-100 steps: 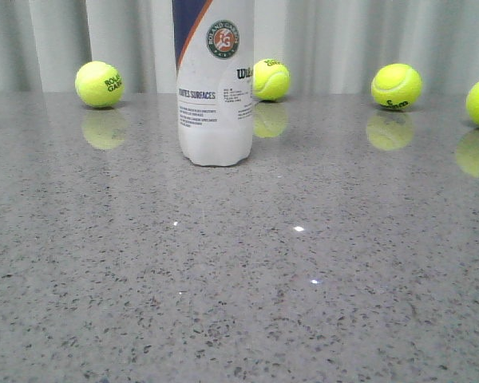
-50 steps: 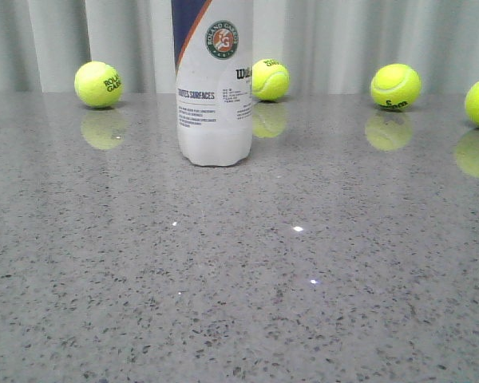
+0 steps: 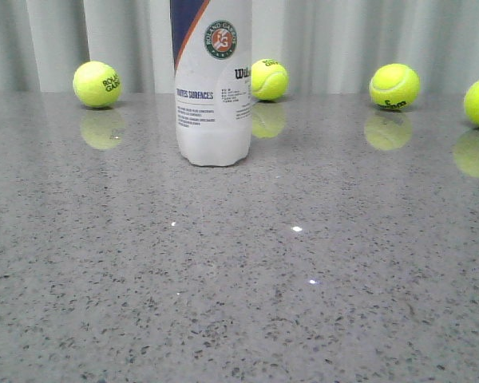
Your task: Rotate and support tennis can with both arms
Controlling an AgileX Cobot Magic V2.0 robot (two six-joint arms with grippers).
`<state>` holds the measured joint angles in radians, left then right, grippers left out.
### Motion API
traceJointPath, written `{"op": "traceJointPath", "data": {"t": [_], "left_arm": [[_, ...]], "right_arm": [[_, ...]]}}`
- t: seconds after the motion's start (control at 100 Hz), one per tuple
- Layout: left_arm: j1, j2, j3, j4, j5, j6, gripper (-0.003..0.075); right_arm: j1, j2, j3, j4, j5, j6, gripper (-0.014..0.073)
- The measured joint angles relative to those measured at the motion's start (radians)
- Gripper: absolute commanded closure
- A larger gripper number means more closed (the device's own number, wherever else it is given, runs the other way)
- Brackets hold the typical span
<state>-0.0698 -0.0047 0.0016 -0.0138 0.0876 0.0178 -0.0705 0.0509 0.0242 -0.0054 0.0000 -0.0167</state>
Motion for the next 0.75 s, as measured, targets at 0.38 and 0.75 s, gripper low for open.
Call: {"op": "traceJointPath", "data": {"t": [0.38, 0.75], "left_arm": [[0.000, 0.000, 0.000, 0.000, 0.000, 0.000, 0.0739], [0.000, 0.000, 0.000, 0.000, 0.000, 0.000, 0.0739]], "right_arm": [[-0.009, -0.060, 0.002, 0.000, 0.033, 0.039, 0.0655], [-0.001, -0.060, 0.002, -0.001, 0.033, 0.041, 0.0655]]}}
